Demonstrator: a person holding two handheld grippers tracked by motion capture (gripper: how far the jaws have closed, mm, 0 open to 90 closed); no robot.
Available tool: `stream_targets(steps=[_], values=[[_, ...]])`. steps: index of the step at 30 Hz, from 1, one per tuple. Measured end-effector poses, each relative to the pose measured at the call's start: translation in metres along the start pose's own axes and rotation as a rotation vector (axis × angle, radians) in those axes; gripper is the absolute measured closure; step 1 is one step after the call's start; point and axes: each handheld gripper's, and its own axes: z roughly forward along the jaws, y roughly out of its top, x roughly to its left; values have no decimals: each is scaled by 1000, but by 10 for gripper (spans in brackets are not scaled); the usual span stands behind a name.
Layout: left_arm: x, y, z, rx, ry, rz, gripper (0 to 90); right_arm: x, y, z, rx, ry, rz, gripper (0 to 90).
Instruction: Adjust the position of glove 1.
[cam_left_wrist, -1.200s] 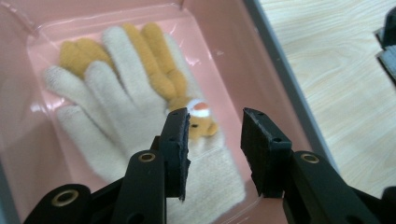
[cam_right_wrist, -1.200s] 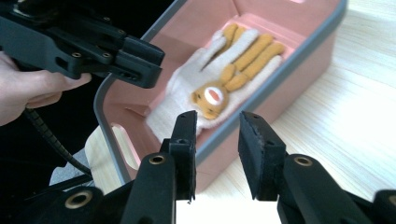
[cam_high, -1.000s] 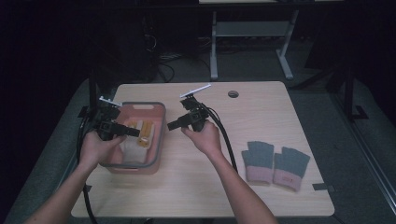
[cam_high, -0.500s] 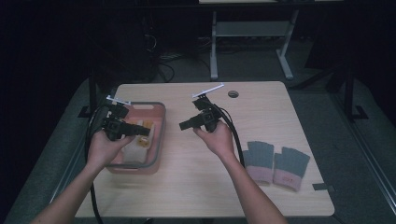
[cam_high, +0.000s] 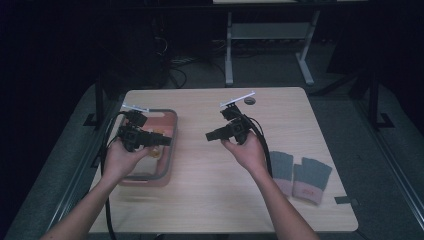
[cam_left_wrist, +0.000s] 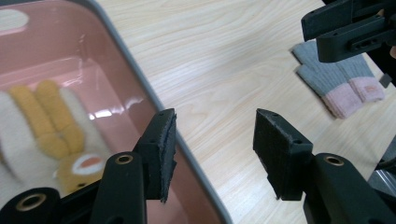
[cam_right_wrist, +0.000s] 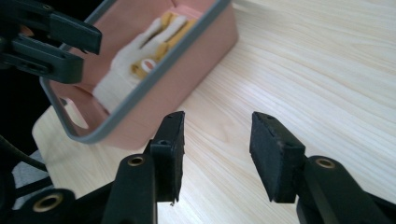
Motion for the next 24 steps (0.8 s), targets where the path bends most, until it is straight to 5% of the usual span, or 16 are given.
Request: stream_targets(steps=[24], values=[[-49, 7, 32, -33, -84, 76, 402, -44, -47, -56, -41, -110, 66, 466]])
